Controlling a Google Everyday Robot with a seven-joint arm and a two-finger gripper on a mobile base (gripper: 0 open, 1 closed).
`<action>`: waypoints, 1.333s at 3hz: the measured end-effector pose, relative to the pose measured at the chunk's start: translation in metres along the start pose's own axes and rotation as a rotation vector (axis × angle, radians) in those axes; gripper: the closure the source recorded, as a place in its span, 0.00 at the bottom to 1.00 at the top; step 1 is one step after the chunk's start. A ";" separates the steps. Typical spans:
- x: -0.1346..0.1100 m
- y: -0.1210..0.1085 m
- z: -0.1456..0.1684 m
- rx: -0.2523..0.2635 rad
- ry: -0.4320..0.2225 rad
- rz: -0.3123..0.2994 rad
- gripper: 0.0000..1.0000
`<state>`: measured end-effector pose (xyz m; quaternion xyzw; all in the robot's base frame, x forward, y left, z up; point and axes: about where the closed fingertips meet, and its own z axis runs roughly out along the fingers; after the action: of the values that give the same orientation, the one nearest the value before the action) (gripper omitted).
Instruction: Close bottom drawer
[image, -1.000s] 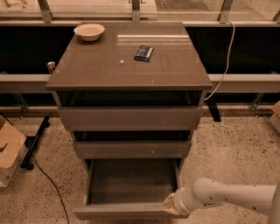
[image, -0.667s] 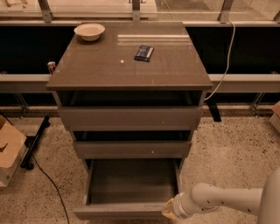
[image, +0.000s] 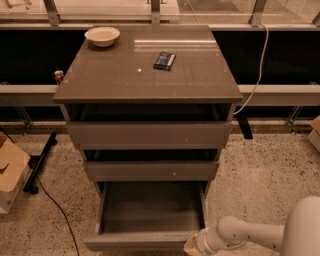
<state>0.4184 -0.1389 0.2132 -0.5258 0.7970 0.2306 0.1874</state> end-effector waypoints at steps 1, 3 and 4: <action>0.017 -0.012 0.028 -0.020 -0.031 0.053 1.00; 0.022 -0.020 0.042 -0.024 -0.058 0.077 1.00; 0.005 -0.030 0.047 0.034 -0.083 0.051 1.00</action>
Offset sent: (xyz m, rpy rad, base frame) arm 0.0579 -0.0108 -0.0881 0.1356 0.0242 -0.1430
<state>0.4470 -0.1258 0.1665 -0.4921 0.8055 0.2435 0.2231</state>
